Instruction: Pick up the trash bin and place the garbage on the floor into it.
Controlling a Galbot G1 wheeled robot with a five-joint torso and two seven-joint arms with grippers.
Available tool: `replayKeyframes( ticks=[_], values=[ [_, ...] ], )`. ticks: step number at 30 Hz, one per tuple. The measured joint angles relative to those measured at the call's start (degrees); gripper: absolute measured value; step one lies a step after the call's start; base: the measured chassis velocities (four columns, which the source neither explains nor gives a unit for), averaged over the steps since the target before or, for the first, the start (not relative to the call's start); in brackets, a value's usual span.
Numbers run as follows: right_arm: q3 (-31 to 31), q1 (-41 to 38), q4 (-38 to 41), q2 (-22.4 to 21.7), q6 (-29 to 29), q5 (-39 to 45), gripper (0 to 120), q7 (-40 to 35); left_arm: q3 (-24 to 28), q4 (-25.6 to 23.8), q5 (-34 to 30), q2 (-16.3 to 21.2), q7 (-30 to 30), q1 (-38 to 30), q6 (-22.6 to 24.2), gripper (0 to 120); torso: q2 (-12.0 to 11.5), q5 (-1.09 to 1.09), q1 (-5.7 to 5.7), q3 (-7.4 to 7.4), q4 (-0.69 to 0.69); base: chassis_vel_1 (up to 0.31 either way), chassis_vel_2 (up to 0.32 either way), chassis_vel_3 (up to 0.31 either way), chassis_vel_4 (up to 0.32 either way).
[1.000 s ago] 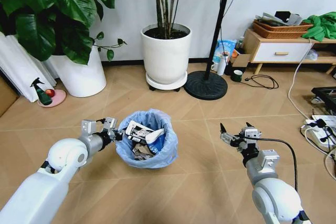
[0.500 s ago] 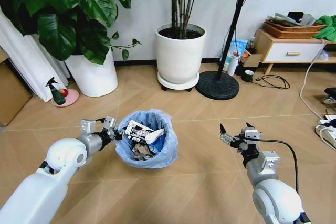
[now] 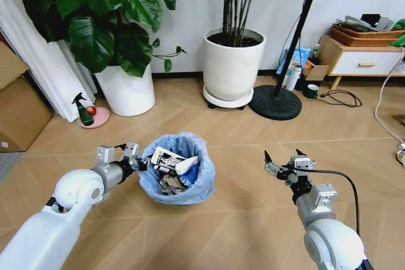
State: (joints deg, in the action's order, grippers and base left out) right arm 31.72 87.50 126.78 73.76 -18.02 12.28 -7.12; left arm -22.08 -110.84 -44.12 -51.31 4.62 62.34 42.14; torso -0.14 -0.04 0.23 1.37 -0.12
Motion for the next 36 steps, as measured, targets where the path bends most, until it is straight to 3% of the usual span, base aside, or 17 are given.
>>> replayKeyframes(
  ticks=[8,27,36],
  values=[
    [-0.3,-0.2,-0.7,0.1,0.3,0.1,100,0.4,-1.4,0.1,0.6,-0.7,0.3,0.6,0.0,0,0.0,-0.01,0.00,0.00,0.01,0.120,0.097,-0.095,-0.096],
    [0.2,0.9,-0.3,-0.3,0.4,1.8,100,0.8,-4.6,-0.4,1.5,-0.3,1.7,3.9,-0.1,0,0.0,-0.02,0.00,0.00,-0.01,0.000,0.000,0.000,0.000],
    [0.4,2.4,0.6,-0.2,0.5,1.3,100,0.9,-5.3,-1.0,1.6,-0.3,1.8,4.6,-0.2,0,0.0,-0.02,0.01,0.00,-0.02,0.101,-0.120,-0.121,0.112]
  ],
)
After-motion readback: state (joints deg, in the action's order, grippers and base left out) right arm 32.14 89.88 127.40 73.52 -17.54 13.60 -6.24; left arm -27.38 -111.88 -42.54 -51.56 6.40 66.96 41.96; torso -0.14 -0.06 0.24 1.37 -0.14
